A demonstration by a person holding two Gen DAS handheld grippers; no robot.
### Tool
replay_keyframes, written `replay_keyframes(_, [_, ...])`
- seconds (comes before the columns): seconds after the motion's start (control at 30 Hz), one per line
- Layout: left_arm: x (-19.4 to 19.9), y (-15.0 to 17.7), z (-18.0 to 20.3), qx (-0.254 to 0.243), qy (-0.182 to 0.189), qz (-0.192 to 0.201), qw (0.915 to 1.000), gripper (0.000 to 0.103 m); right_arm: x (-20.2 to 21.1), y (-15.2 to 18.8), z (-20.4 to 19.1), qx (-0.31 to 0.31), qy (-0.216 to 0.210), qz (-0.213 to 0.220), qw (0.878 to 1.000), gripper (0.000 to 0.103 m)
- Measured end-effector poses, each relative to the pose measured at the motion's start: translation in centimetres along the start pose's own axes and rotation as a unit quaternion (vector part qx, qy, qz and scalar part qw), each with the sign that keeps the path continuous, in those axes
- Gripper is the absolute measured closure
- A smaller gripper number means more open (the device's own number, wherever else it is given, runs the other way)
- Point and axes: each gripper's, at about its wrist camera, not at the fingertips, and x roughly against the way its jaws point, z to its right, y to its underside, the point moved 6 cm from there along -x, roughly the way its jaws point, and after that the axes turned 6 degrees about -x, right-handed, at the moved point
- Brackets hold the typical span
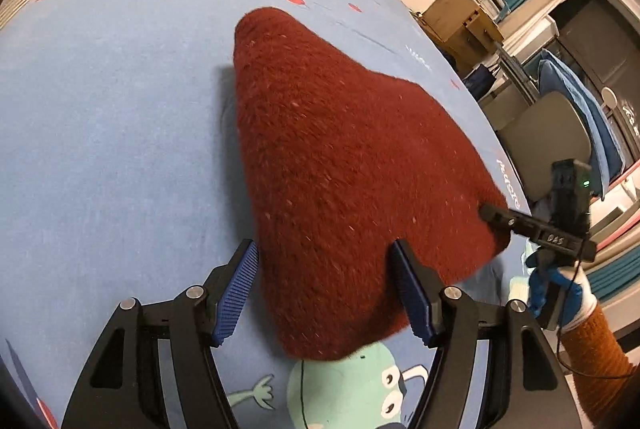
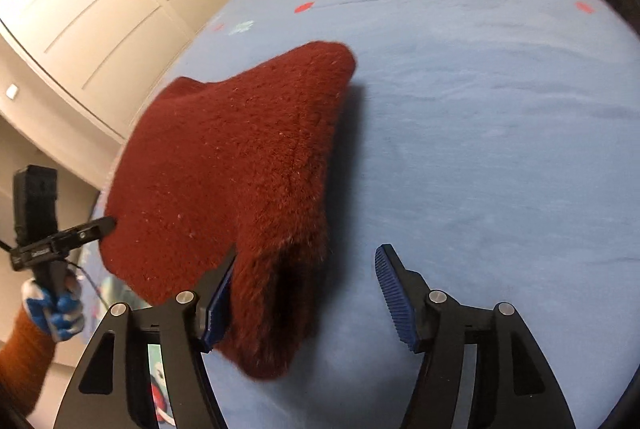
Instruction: Fold small clothes
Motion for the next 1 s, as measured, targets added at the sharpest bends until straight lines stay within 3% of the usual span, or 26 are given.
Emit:
replay_keyframes(0.27, [-2.9,0.0,3.5,-0.036,-0.042,-0.007,0.9985,0.04,2.9,-0.3,-7.5,0.109,0.047,0.084,0.989,0.037])
replay_keyframes(0.4, [-3.9,0.7,4.1,-0.043,-0.053,-0.007,0.9976,0.037,1.2,0.2,-10.1,0.154,0.064,0.08,0.983,0.034])
replay_keyframes(0.57, [-5.2,1.8,4.2,-0.046,-0.059,-0.016,0.997,0.033,-2.8,0.8,-7.1,0.153,0.137,0.035,0.978,0.034])
replay_keyframes(0.63, [-5.5,1.8,4.2,-0.042,-0.059,-0.018,0.9972,0.031,-3.8,1.3,-5.1,0.112,0.119,0.009,0.986,0.037])
replay_keyframes(0.7, [-5.5,1.5,4.4,-0.041,-0.06,-0.016,0.9972,0.031,-3.5,1.4,-3.9,0.086,0.107,0.014,0.99,0.037])
replay_keyframes(1.0, [-3.7,1.7,4.5,-0.044,-0.065,-0.012,0.9969,0.032,0.8,1.7,-2.0,0.047,0.1,0.039,0.993,0.037])
